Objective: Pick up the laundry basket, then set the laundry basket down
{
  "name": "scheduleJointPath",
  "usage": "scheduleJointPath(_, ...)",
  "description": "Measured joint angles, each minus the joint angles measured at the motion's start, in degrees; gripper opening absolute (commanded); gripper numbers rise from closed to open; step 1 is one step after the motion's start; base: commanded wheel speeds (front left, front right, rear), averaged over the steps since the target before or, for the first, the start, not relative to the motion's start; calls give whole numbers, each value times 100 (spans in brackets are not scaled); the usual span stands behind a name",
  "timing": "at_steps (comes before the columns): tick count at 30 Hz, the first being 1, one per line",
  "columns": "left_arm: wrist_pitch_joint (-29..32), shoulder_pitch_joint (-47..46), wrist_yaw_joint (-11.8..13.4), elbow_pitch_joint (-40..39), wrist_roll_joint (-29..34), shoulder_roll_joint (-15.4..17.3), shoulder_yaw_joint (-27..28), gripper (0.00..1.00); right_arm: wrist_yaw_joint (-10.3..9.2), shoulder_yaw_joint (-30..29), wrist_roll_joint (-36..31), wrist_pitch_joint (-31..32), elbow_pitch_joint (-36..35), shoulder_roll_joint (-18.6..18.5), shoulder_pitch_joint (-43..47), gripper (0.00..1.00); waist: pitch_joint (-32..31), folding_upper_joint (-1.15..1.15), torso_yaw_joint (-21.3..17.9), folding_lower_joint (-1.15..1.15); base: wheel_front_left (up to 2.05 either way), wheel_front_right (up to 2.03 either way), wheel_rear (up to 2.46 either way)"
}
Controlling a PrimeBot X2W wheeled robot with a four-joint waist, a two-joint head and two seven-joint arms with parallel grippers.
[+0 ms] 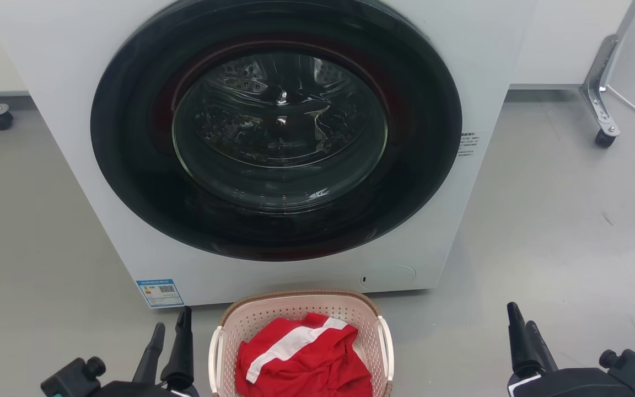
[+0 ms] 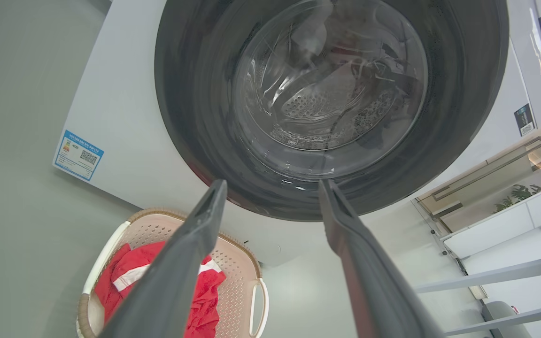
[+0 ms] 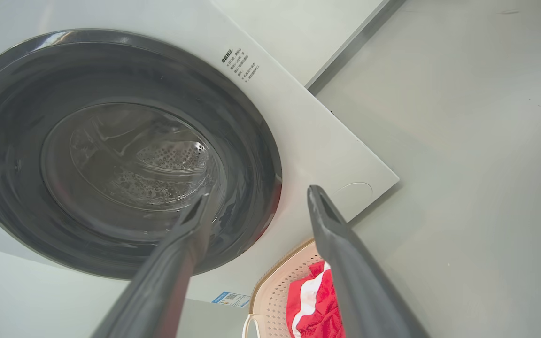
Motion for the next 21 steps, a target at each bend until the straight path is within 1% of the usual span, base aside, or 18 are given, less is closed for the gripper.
scheduleJointPath(7,-163,28,108,-169,875,49,-238,100,-98,225,-795,-135,-137,-7,24,100,-1,0,3,0,0,0,0)
scheduleJointPath(21,-446,64,323,-521,2253,47,-538,100,-299,563,-2168,-428,-502,-16,116,100,16,0,8,0,0,0,0)
